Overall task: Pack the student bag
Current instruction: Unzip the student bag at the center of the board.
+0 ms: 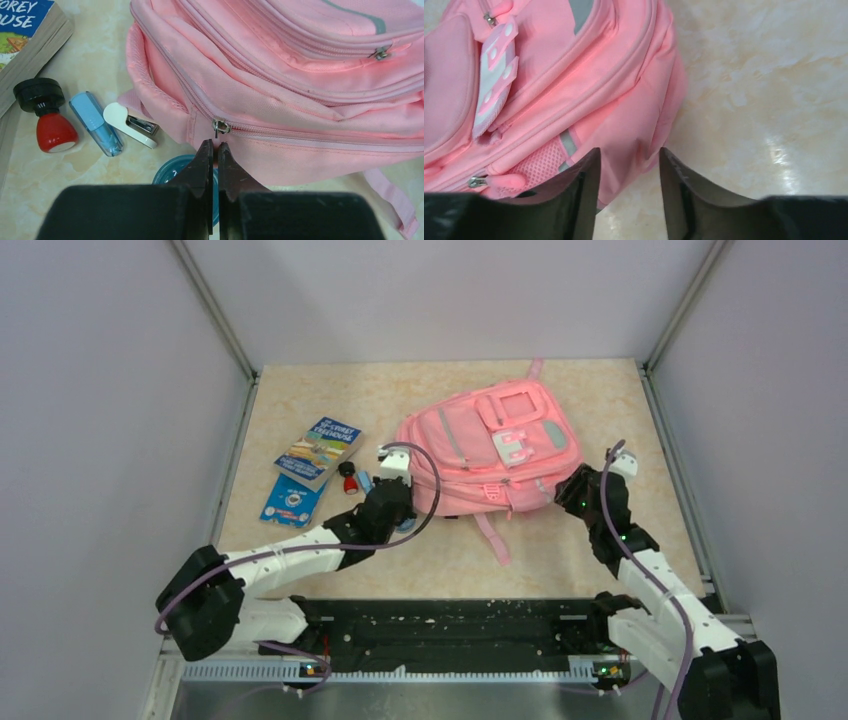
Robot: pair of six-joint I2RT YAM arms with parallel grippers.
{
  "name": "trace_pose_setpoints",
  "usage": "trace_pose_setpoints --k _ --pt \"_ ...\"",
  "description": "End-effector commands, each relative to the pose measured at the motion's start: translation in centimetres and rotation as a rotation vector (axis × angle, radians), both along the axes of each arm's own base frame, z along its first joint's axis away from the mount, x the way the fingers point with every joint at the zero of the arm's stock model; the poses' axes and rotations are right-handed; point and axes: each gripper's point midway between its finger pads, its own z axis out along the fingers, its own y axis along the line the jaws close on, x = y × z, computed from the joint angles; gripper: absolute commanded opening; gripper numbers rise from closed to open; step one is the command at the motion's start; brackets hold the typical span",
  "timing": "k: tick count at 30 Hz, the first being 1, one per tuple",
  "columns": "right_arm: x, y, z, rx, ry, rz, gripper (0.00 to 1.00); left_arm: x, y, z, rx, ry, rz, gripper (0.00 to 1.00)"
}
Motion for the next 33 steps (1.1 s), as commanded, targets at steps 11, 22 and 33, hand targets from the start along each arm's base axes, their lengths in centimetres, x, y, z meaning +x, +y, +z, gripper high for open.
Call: trace_pose_setpoints --k 11,22,33 --pt "0.6 6.1 9.5 -0.078 -0.336 0.446 0.91 -1.7 -3.2 3.8 -0.169 0.018 -0.197 0.00" --pt "-5.0 19.1 11.6 -0.171 -0.565 0.992 0.87 -3.2 -4.6 4.3 -0.126 0.236 -0.257 0.00" --pt "-3.1 22.1 9.3 -0.393 -0.519 0.911 0.75 -1.6 -5.4 5.7 -0.085 0.327 -0.305 0.00"
